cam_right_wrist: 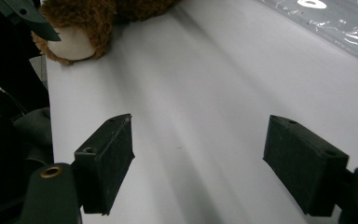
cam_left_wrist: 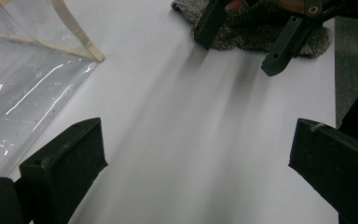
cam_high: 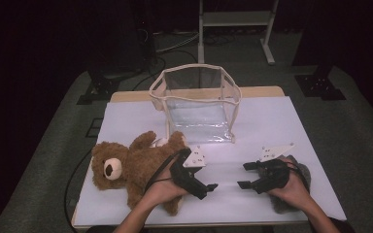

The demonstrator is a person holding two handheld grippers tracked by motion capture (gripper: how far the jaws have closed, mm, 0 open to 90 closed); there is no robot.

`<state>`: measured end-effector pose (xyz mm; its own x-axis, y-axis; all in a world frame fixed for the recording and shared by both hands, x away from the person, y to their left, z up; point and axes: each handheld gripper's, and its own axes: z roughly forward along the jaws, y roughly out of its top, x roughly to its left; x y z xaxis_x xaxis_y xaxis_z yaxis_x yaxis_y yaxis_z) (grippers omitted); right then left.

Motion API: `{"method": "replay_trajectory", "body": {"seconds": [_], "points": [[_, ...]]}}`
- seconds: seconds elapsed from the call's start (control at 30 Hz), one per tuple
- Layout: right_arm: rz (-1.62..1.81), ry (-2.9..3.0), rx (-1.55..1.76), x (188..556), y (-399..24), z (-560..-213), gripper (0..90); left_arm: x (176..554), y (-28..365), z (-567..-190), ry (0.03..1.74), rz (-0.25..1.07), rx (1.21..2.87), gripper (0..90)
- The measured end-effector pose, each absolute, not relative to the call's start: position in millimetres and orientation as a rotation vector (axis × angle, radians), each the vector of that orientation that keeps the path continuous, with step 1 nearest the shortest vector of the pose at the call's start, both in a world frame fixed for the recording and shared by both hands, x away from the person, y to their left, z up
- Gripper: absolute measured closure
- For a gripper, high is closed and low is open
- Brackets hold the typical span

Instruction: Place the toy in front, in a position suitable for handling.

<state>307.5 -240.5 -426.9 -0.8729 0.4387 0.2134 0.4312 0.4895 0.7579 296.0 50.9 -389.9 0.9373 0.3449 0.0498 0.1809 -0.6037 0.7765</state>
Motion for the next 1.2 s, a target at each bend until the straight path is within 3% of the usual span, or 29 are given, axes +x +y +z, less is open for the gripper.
{"method": "replay_trajectory", "body": {"seconds": [1.2], "points": [[1.383, 2.733, 0.803, 313, -232, -434, 22.5, 286, 94, -348, 0.24, 0.319, 2.228, 2.8]]}}
